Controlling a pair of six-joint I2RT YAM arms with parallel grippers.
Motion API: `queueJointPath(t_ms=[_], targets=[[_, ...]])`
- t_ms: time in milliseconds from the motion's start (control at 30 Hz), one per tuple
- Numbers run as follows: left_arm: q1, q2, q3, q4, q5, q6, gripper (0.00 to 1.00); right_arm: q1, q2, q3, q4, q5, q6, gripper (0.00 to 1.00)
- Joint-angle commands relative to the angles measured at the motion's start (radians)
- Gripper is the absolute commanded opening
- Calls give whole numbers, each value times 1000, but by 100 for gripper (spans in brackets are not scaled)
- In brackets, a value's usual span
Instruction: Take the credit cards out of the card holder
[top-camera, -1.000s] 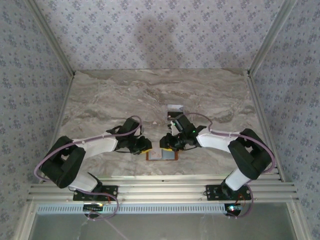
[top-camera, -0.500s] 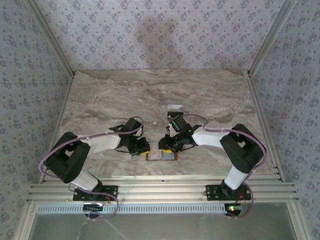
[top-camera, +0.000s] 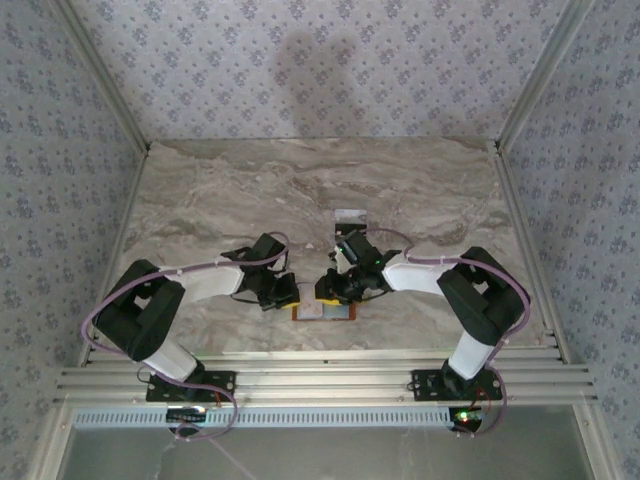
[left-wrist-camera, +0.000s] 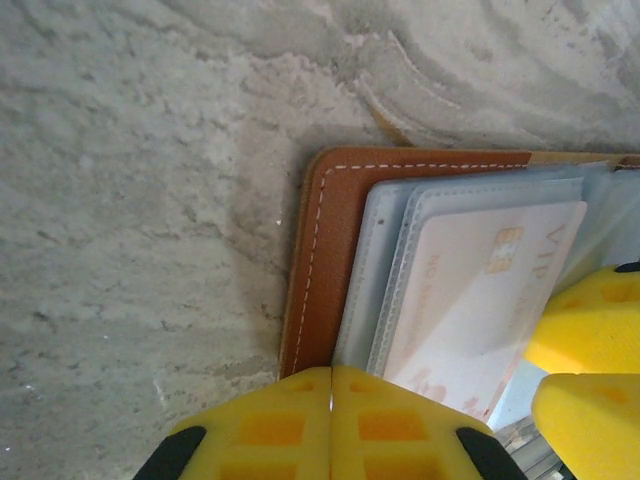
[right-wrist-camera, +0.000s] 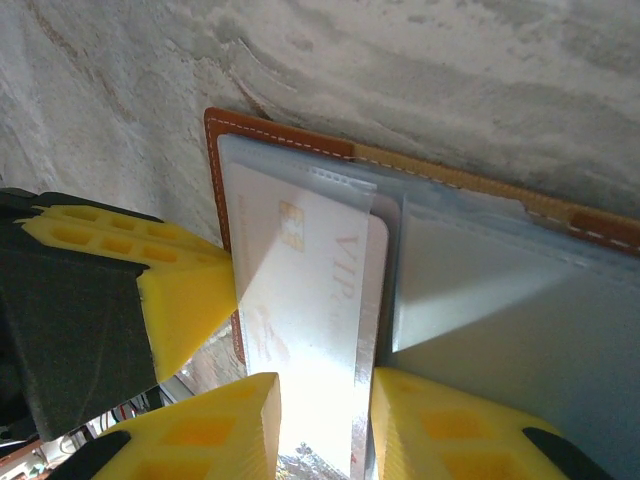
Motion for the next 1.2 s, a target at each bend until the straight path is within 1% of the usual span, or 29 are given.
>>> queueJointPath(t_ms=[0, 100, 300, 667, 867, 1167], targets=[[-6, 42, 4, -42, -25, 12, 7, 9, -1, 20, 9, -28, -3, 32], [-8, 47, 8, -42, -27, 11, 7, 9, 16, 14, 22, -32, -1, 33], [-14, 53, 9, -42, -26, 12, 6, 7, 26, -14, 101, -54, 35, 32], [-16, 50, 6, -48, -34, 9, 4, -20, -64, -92, 192, -44, 72, 16], [-17, 53, 10, -53, -36, 10, 4, -30, -78, -114, 244, -66, 100, 11], [-20, 55, 11, -57, -39, 10, 4, -41, -101, -140, 273, -58, 119, 11]])
